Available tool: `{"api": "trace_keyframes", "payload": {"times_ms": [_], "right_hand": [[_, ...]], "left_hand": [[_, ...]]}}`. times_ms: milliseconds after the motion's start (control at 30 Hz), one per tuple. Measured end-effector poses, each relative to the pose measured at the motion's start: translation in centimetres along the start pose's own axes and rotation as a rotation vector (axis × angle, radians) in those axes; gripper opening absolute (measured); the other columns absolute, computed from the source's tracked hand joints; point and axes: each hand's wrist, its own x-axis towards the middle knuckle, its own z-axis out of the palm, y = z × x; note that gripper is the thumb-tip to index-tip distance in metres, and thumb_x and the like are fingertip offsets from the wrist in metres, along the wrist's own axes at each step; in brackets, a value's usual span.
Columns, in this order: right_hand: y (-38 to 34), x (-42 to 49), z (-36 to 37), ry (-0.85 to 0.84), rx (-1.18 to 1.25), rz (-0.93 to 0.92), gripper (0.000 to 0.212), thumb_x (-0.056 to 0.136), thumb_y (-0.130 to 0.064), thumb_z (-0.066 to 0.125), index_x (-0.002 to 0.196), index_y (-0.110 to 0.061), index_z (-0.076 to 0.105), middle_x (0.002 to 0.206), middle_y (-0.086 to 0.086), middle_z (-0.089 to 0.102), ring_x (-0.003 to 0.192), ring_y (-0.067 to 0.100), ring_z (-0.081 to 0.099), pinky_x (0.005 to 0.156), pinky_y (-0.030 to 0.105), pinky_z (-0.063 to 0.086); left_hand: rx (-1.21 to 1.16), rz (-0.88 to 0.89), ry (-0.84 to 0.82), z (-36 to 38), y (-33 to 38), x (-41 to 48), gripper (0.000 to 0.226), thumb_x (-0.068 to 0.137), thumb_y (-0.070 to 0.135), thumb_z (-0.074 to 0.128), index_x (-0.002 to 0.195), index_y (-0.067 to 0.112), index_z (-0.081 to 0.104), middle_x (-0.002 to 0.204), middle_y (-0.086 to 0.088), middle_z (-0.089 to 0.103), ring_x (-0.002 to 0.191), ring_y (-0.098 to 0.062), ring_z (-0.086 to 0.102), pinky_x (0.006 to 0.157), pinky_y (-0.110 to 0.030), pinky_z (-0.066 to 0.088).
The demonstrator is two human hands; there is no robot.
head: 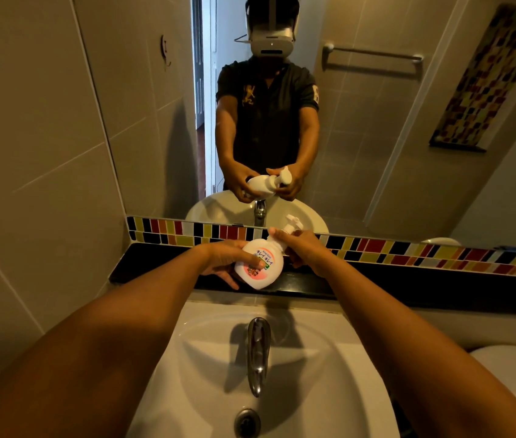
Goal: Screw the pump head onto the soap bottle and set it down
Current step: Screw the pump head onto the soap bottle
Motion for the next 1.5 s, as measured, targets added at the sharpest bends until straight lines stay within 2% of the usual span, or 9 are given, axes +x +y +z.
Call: {"api": "trace_keyframes", "payload": {"times_ms": [133,333,567,733,833,1000,1100,1333,1500], "right_hand": [[-0.3,-0.3,0.0,-0.088,0.044,0.037,0.049,0.085,-0.062,0.055,0.113,-0.021,0.054,0.086,0.004,0.053,0.075,0.019,0.048,0.07,0.032,0.045],[0.1,-0.2,-1.0,-0.203,0.301,0.064,0.029,0.09,-0.023,0.06,0.116,-0.011,0.055,0.095,0.013,0.056,0.065,0.015,0.048,0.057,0.025,0.044],[0.6,-0.2,-0.4,-0.18,0.192,0.112,0.07,0.072,-0.064,0.067,0.114,-0.008,0.06,0.076,0.007,0.061,0.058,0.014,0.05,0.053,0.024,0.045],[0.6,-0.4,-0.9,-0.276,0.342,0.067,0.046,0.089,-0.04,0.061,0.128,-0.017,0.051,0.097,0.013,0.058,0.066,0.015,0.051,0.062,0.026,0.049],[0.4,-0.4,-0.9,-0.24,0.385,0.05,0.03,0.09,-0.025,0.059,0.12,-0.02,0.056,0.1,0.014,0.057,0.07,0.016,0.052,0.067,0.028,0.05],[0.1,-0.2,-0.6,-0.159,0.24,0.081,0.05,0.083,-0.045,0.07,0.113,-0.006,0.06,0.085,0.014,0.063,0.06,0.017,0.055,0.059,0.028,0.051],[-0.2,-0.4,-0.3,-0.19,0.196,0.071,0.062,0.076,-0.061,0.067,0.111,-0.009,0.061,0.081,0.012,0.063,0.06,0.017,0.054,0.059,0.029,0.051],[-0.3,-0.6,-0.9,-0.267,0.283,0.067,0.038,0.088,-0.023,0.064,0.123,-0.013,0.053,0.094,0.014,0.061,0.072,0.019,0.06,0.067,0.03,0.054],[-0.4,-0.5,-0.4,-0.174,0.234,0.076,0.049,0.084,-0.047,0.068,0.113,-0.008,0.061,0.084,0.013,0.065,0.064,0.018,0.059,0.064,0.03,0.054]], "left_hand": [[0.004,0.006,0.009,-0.2,0.0,0.1,0.047,0.079,0.023,0.077,0.12,0.028,0.054,0.113,-0.009,0.067,0.105,-0.028,0.066,0.086,-0.052,0.058],[0.009,0.014,0.036,-0.3,0.3,0.1,0.054,0.078,0.023,0.077,0.126,0.025,0.053,0.113,-0.009,0.067,0.104,-0.028,0.066,0.087,-0.053,0.057],[0.058,0.04,0.032,0.1,0.3,0.0,0.056,0.078,0.023,0.078,0.127,0.027,0.053,0.114,-0.008,0.067,0.105,-0.028,0.067,0.086,-0.051,0.058],[0.055,0.059,0.05,-0.2,0.3,-0.2,0.053,0.078,0.024,0.078,0.125,0.026,0.053,0.114,-0.008,0.067,0.104,-0.027,0.067,0.085,-0.049,0.059],[0.051,0.065,0.061,-0.3,0.3,-0.3,0.054,0.078,0.023,0.078,0.127,0.025,0.053,0.115,-0.009,0.067,0.105,-0.028,0.067,0.084,-0.048,0.059],[0.077,0.057,0.069,-0.2,0.3,-0.2,0.056,0.077,0.023,0.079,0.126,0.026,0.052,0.115,-0.008,0.067,0.104,-0.028,0.067,0.084,-0.047,0.06],[0.08,0.058,0.075,-0.2,0.3,-0.1,0.055,0.076,0.024,0.08,0.124,0.027,0.053,0.113,-0.007,0.068,0.104,-0.027,0.067,0.084,-0.047,0.06],[0.081,0.065,0.105,-0.8,0.0,-0.2,0.058,0.076,0.024,0.08,0.126,0.026,0.051,0.113,-0.006,0.067,0.104,-0.027,0.066,0.084,-0.046,0.06],[0.11,0.067,0.107,-0.4,0.4,-0.1,0.057,0.075,0.025,0.081,0.125,0.027,0.052,0.112,-0.006,0.068,0.103,-0.027,0.067,0.086,-0.048,0.059]]}}
